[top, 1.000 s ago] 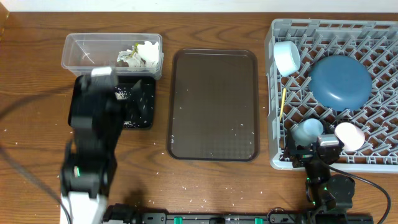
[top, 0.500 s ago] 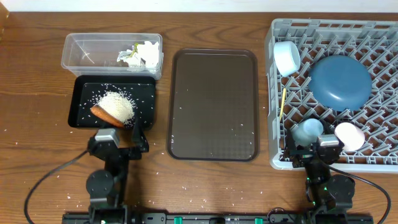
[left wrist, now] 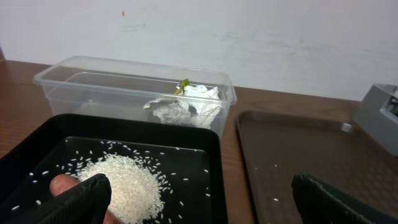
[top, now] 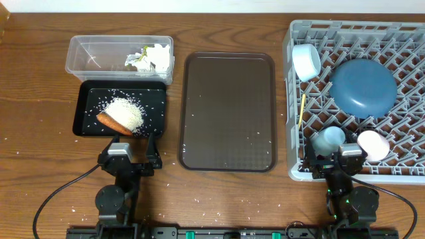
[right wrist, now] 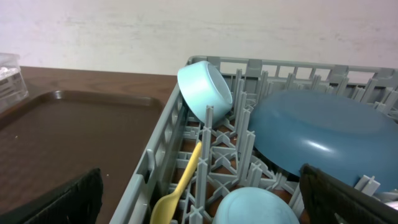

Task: Sort waste into correct bins and load items into the dishwasher rack

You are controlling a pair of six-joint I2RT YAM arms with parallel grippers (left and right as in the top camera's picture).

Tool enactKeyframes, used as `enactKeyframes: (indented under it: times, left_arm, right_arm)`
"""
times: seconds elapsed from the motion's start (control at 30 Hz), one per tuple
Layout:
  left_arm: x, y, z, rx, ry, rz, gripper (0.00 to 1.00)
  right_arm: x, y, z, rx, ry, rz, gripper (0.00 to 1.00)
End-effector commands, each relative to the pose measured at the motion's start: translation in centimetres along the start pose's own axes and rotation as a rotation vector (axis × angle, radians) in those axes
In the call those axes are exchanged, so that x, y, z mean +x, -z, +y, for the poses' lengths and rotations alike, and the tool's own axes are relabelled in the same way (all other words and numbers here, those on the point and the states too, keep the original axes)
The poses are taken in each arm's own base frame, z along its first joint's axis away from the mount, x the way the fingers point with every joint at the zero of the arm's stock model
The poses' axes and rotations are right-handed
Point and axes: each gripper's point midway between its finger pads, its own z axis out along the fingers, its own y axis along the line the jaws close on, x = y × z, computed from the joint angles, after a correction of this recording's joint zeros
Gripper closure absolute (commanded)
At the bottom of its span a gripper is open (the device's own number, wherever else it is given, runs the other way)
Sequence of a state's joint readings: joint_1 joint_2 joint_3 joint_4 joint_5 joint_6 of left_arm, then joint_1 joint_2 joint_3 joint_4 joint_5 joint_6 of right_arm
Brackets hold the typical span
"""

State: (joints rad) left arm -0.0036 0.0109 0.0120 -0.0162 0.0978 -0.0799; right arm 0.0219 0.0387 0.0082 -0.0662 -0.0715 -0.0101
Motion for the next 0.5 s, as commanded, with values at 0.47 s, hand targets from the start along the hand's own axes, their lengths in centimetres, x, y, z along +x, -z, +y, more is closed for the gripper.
enactKeyframes:
  times: [0.47]
  left_arm:
    - [1.44, 0.0, -0.16, 0.013, -0.018, 0.051, 0.04]
  right_arm:
    - [0.01, 0.02, 0.2, -0.008, -0.012, -0.003, 0.01]
